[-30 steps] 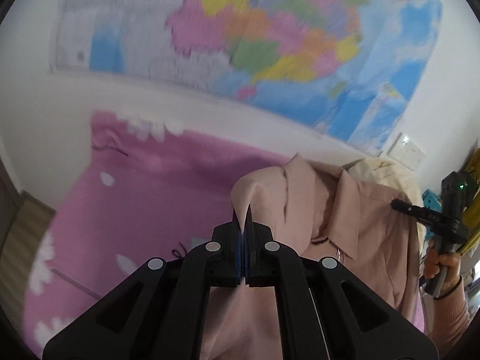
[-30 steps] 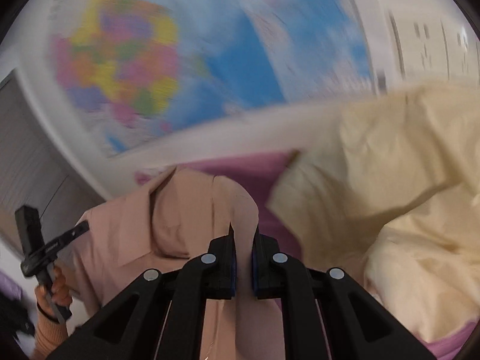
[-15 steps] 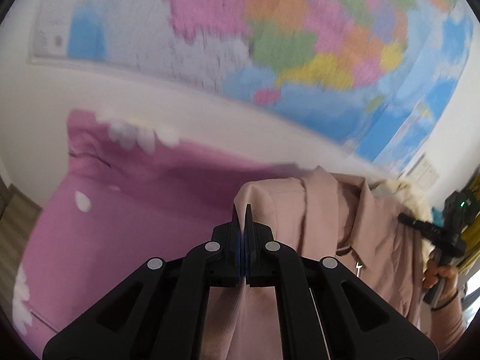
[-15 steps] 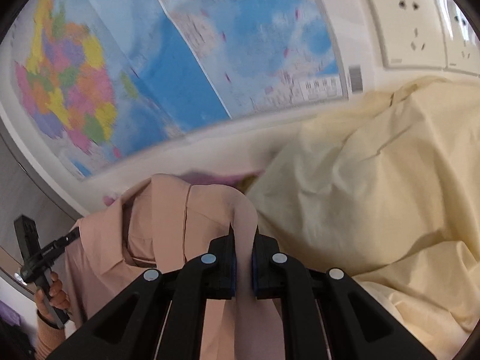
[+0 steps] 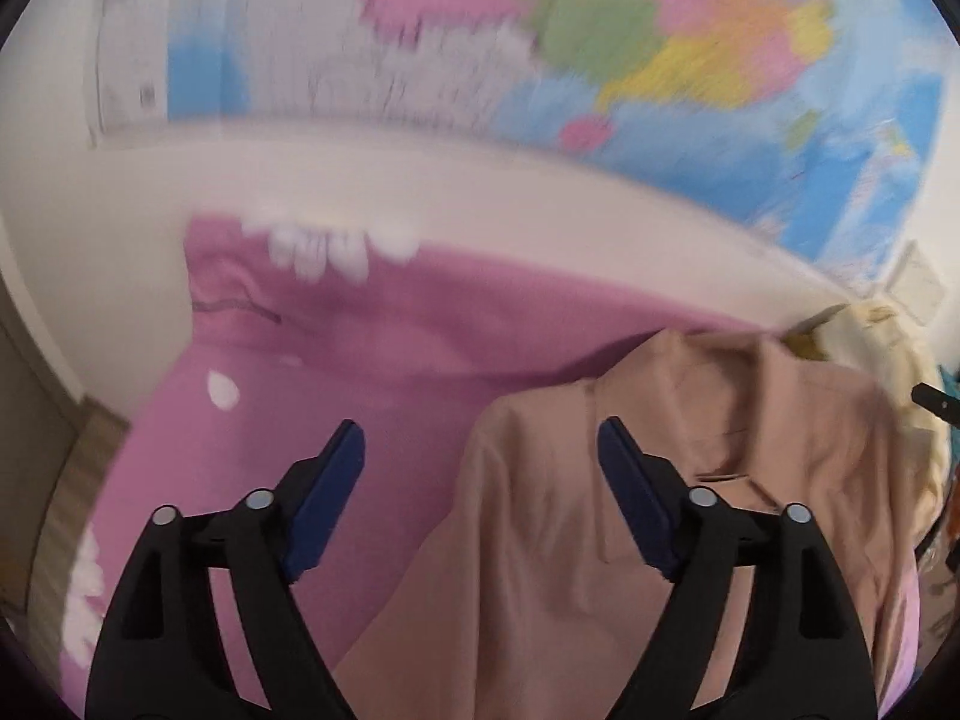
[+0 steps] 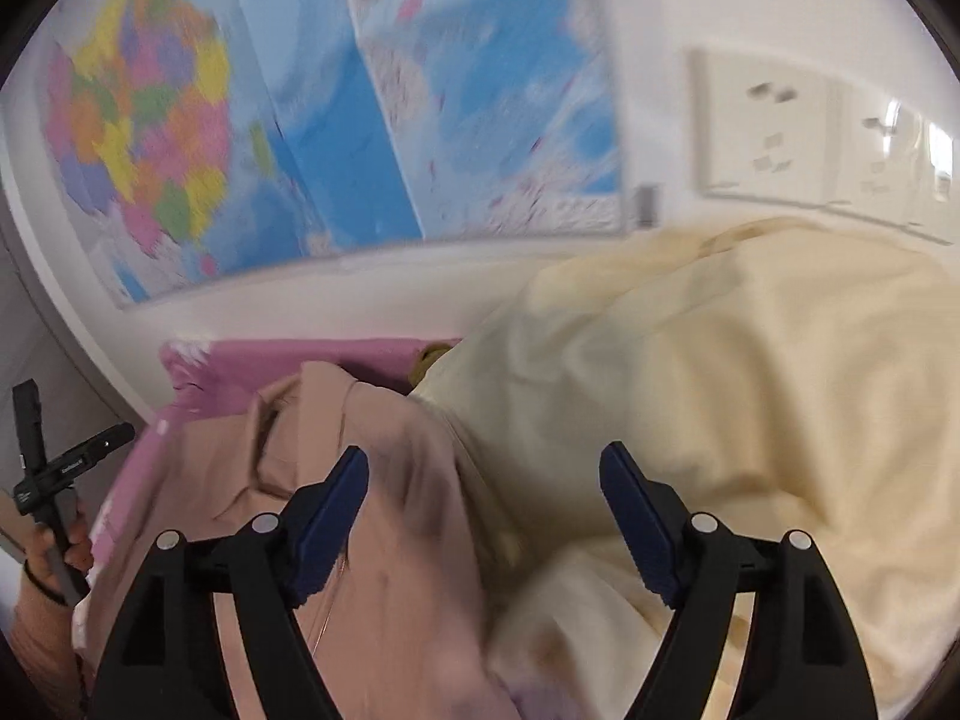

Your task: Fold large clothes

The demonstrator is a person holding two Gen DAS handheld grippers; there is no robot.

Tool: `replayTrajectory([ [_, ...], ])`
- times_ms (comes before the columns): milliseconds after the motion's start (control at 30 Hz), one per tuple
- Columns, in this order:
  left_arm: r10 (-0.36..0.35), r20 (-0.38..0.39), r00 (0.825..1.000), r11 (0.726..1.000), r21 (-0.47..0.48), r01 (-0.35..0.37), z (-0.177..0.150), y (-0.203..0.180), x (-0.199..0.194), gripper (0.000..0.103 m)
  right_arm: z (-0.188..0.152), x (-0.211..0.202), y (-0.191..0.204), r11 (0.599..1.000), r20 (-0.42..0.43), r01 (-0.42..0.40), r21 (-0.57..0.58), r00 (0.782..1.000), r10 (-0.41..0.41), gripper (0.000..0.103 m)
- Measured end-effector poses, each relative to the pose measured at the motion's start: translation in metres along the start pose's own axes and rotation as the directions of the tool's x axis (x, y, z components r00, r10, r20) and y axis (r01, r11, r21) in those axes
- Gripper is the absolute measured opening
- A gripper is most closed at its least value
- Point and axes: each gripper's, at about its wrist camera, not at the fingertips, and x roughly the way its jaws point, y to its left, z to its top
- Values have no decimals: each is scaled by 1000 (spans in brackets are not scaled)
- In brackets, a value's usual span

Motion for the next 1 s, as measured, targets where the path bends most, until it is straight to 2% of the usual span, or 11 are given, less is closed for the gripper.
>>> replayTrajectory([
  [67, -30, 30, 999, 999, 22, 30, -5, -6, -22, 85, -13, -30, -14, 1000, 17, -26, 10, 1000, 26, 82],
  [133, -110, 38, 993, 992, 61, 107, -19, -20, -43, 88, -36, -54, -24, 998, 0, -55, 3, 998, 55, 85],
  [267, -216, -8, 976, 966, 141, 215, -53, -56, -64, 88, -110, -82, -31, 997, -125, -65, -43, 990, 59, 86],
  [400, -353, -88, 932, 912, 191, 363, -99, -98, -74, 88, -190, -95, -25, 996, -267, -67, -66, 962, 47, 86],
  [633, -483, -168, 860, 842, 179, 508, -145, -145, -75, 89, -257, -95, 0, 988, -360, -125, -90, 929, 85, 84],
  [667, -487, -173, 856, 840, 178, 513, -149, -150, -75, 89, -259, -91, 1, 988, -372, -129, -81, 924, 90, 79],
  [700, -493, -176, 852, 836, 175, 520, -154, -156, -75, 89, -262, -88, 0, 988, -386, -137, -67, 917, 101, 56],
  [733, -502, -181, 845, 831, 169, 530, -157, -159, -75, 89, -261, -88, -3, 987, -384, -156, -42, 914, 128, 26],
  [800, -516, -188, 836, 824, 159, 544, -162, -164, -78, 89, -253, -96, -12, 981, -360, -196, 6, 914, 185, 5],
  [900, -528, -195, 826, 813, 165, 559, -168, -169, -84, 89, -242, -124, -21, 973, -287, -231, 21, 931, 228, 5],
  [1000, -554, -198, 809, 792, 173, 585, -173, -175, -91, 89, -222, -149, -26, 950, -183, -301, 77, 933, 311, 4],
])
